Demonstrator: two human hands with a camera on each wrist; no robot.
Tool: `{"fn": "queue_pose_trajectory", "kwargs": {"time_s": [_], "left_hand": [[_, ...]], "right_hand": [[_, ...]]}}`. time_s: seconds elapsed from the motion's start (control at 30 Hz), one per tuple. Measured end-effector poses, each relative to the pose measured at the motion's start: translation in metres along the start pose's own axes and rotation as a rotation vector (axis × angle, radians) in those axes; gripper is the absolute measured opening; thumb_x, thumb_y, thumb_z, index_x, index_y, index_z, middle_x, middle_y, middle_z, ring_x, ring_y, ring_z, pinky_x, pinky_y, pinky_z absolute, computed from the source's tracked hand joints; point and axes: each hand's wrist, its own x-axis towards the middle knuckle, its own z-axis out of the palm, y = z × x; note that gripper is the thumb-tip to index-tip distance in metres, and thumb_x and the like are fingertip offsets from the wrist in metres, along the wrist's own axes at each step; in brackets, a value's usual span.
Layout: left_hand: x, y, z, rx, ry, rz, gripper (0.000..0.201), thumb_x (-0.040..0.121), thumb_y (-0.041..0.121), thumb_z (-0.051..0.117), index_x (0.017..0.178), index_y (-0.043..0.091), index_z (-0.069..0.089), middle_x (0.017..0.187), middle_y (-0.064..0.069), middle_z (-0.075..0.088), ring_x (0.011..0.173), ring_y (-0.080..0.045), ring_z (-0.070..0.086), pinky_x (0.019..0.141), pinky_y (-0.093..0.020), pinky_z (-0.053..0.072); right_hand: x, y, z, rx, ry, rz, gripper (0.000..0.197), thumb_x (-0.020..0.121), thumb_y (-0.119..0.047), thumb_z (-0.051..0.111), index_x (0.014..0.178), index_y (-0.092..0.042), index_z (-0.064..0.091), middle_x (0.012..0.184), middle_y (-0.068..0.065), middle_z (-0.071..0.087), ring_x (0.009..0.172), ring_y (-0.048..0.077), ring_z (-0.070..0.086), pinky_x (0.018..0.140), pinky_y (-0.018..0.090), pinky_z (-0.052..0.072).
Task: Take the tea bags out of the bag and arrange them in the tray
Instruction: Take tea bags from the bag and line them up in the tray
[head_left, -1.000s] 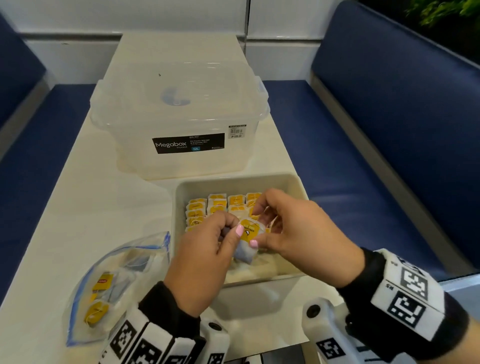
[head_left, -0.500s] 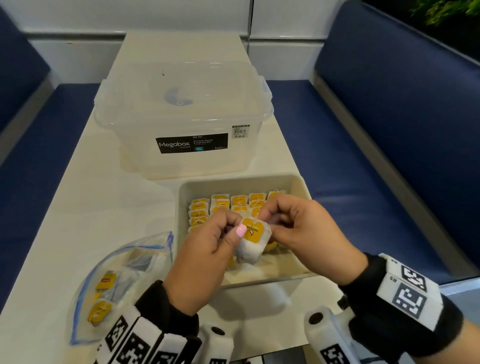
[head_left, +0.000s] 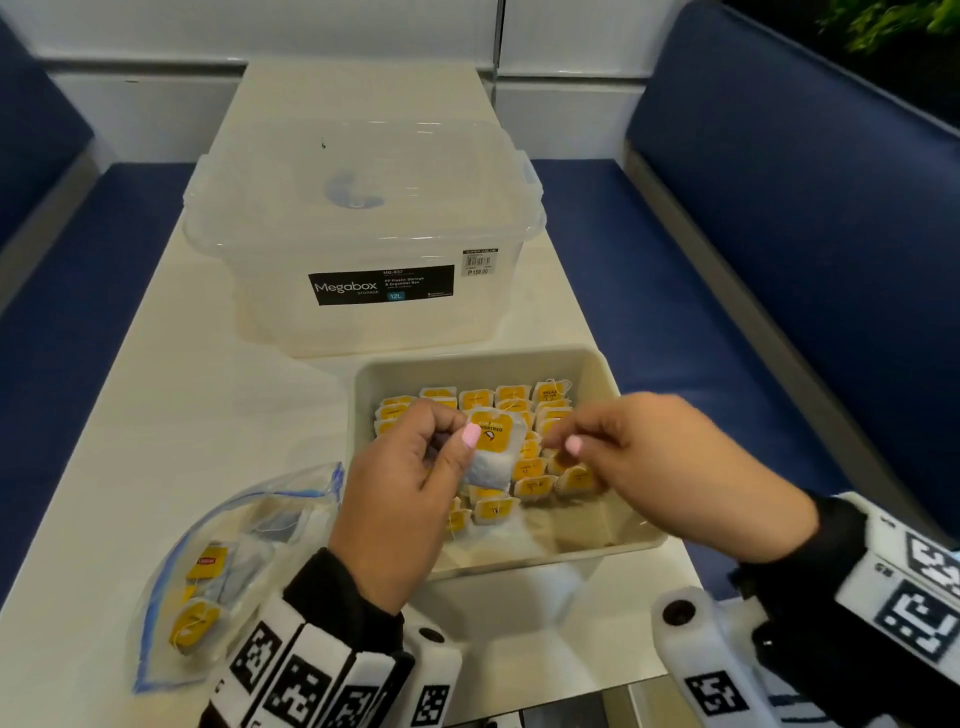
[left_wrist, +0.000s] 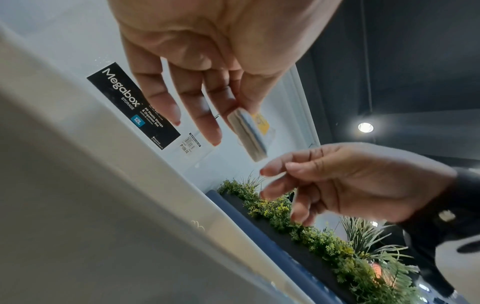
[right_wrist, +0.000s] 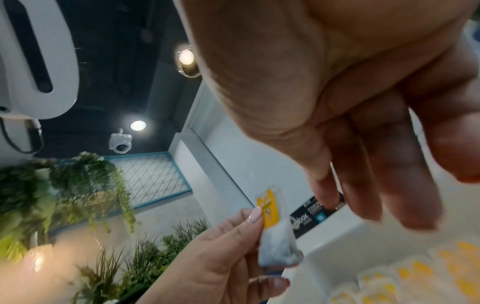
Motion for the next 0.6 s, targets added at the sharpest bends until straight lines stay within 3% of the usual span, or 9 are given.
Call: {"fn": "queue_pose_trajectory", "kwargs": {"time_s": [0.07,0.13,0.33,0.47,0.53,0.6], "left_hand": [[0.0,0.001,0.001,0.038,-0.004,0.024,0.015,0.091,0.02,0.057,0.077,0.024,0.057,0.074,0.013,0.057,0.065,0.0,0.052,0.059,-0.007,0.038],[0.001,0.002,0.003,0.059,-0.002,0.045,0.015,0.09,0.021,0.059,0.076,0.025,0.058,0.079,0.013,0.06,0.068,0.0,0.054,0.06,-0.007,0.038],[-0.001,0.003,0.006,0.093,-0.05,0.057,0.012,0.087,0.032,0.061,0.077,0.038,0.058,0.084,0.022,0.064,0.074,0.003,0.06,0.063,-0.01,0.043],[-0.008,-0.007,-0.01,0.149,-0.048,-0.01,0.022,0.084,0.025,0.066,0.092,0.044,0.059,0.093,0.029,0.065,0.095,0.01,0.058,0.08,-0.007,0.044],[-0.014,-0.013,-0.021,0.205,-0.02,-0.028,0.026,0.083,0.022,0.067,0.098,0.042,0.06,0.101,0.027,0.063,0.101,0.006,0.057,0.085,-0.011,0.041],[-0.019,-0.018,-0.032,0.258,-0.002,-0.056,0.026,0.083,0.02,0.068,0.1,0.038,0.06,0.104,0.023,0.063,0.101,0.002,0.056,0.083,-0.011,0.038]], "right_hand": [[0.002,-0.004,-0.006,0.022,0.152,-0.017,0.013,0.091,-0.032,0.056,0.096,-0.033,0.068,0.077,-0.017,0.065,0.069,-0.002,0.058,0.062,0.01,0.04],[0.004,-0.012,-0.01,0.035,0.201,-0.089,0.01,0.085,-0.038,0.063,0.093,-0.033,0.067,0.08,-0.019,0.063,0.066,-0.005,0.054,0.058,0.007,0.037],[0.017,-0.029,-0.016,-0.193,0.079,-0.195,0.006,0.085,-0.032,0.065,0.089,-0.029,0.07,0.084,-0.01,0.07,0.071,0.005,0.057,0.065,0.018,0.042],[0.029,-0.019,-0.016,-0.31,-0.04,-0.189,0.004,0.083,-0.031,0.066,0.082,-0.028,0.068,0.079,-0.009,0.07,0.07,0.007,0.06,0.07,0.028,0.052],[0.034,-0.011,-0.011,-0.416,-0.088,-0.19,0.006,0.082,-0.03,0.063,0.081,-0.028,0.068,0.078,-0.009,0.068,0.068,0.008,0.058,0.069,0.03,0.053],[0.039,-0.006,-0.003,-0.525,-0.15,-0.194,0.009,0.082,-0.029,0.059,0.083,-0.029,0.068,0.079,-0.011,0.067,0.067,0.008,0.054,0.061,0.026,0.049]]}}
